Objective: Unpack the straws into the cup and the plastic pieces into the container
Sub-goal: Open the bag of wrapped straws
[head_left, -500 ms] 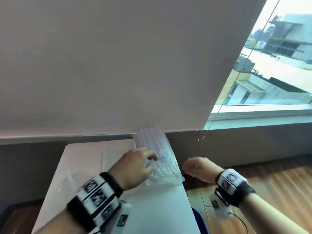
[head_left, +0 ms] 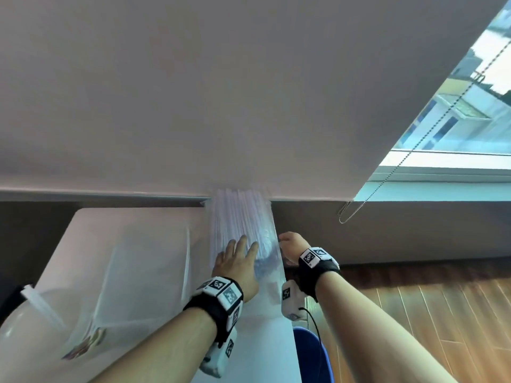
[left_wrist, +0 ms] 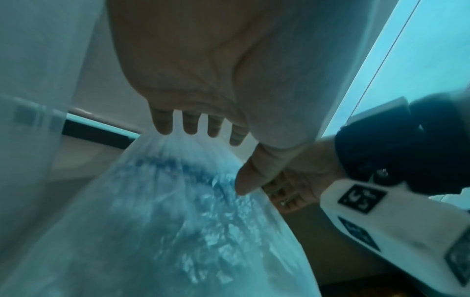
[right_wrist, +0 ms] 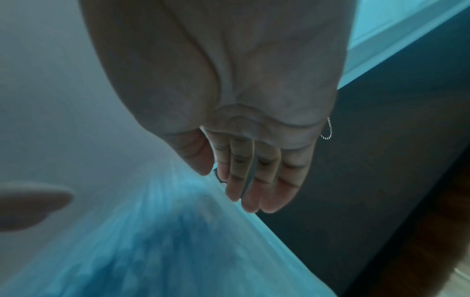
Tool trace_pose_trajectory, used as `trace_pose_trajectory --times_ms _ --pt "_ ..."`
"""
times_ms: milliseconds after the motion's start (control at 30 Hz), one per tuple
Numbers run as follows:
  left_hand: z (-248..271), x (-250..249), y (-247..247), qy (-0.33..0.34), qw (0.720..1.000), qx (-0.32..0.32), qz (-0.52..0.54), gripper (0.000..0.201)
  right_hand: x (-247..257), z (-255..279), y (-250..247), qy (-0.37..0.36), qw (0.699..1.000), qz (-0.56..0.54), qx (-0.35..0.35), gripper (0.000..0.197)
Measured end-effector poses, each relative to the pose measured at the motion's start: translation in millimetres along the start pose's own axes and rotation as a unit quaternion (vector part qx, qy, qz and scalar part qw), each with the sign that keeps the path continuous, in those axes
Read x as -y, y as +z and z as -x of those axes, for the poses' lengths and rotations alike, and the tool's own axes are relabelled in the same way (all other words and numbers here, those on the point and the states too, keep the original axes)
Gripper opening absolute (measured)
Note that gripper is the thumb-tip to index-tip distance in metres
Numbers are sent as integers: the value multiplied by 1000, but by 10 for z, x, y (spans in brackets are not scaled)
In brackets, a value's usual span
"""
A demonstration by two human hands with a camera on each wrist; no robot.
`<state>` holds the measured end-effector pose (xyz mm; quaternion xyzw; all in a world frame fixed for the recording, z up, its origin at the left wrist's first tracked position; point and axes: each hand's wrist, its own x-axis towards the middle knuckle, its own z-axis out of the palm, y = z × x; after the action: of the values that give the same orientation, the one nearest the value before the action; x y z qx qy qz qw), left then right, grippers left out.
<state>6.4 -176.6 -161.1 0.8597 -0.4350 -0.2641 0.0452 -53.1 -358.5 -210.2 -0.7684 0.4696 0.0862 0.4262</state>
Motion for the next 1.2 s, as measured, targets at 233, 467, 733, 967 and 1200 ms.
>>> trace_pose_trajectory --times_ms 233,467,733,967,1200 --pt "-136 74 150 4 1000 6 -15 85 3 -158 59 15 984 -174 13 18" --pt "-116 51 -29 18 1000 21 13 69 58 76 50 -55 987 -110 -108 21" --pt "250 100 -210 70 991 -31 112 47 163 881 -171 -159 966 -105 -175 14" --pt "866 185 -104 92 966 -87 224 64 -40 1857 -230 -192 962 76 -178 34" --pt "1548 388 231 116 931 -191 289 61 -349 2572 66 -169 954 144 -199 47"
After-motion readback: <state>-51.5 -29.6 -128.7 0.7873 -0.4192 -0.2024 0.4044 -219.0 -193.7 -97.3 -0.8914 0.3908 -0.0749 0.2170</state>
